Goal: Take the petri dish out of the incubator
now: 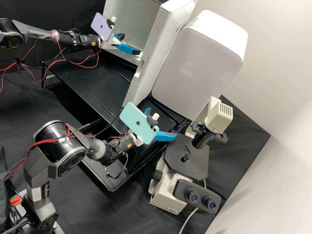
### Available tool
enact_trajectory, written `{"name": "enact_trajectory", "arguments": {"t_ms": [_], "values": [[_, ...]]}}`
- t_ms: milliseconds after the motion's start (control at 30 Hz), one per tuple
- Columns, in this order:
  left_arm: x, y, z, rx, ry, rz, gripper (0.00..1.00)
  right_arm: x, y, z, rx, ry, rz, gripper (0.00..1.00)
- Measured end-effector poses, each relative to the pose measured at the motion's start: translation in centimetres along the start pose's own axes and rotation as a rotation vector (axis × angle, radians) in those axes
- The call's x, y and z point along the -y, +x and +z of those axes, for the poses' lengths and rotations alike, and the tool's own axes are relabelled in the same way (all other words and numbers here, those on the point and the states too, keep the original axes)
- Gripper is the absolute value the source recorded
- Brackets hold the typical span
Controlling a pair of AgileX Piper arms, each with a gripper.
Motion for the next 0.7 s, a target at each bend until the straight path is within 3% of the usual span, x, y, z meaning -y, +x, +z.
{"name": "enact_trajectory", "arguments": {"t_ms": [133, 333, 600, 700], "values": [[0.2, 0.4, 0.0, -0.009, 0.043, -0.004, 1.00, 0.0, 0.0, 0.0, 0.000, 0.000, 0.000, 1.00], [0.1, 0.8, 0.2, -0.033, 0.052, -0.015, 1.00, 0.0, 0.0, 0.0, 0.000, 0.000, 0.000, 1.00], [-0.3, 1.2, -0.1, -0.071, 0.078, 0.008, 1.00, 0.0, 0.0, 0.0, 0.000, 0.000, 0.000, 1.00], [-0.3, 1.3, -0.2, -0.082, 0.071, 0.002, 1.00, 0.0, 0.0, 0.0, 0.000, 0.000, 0.000, 1.00]]}}
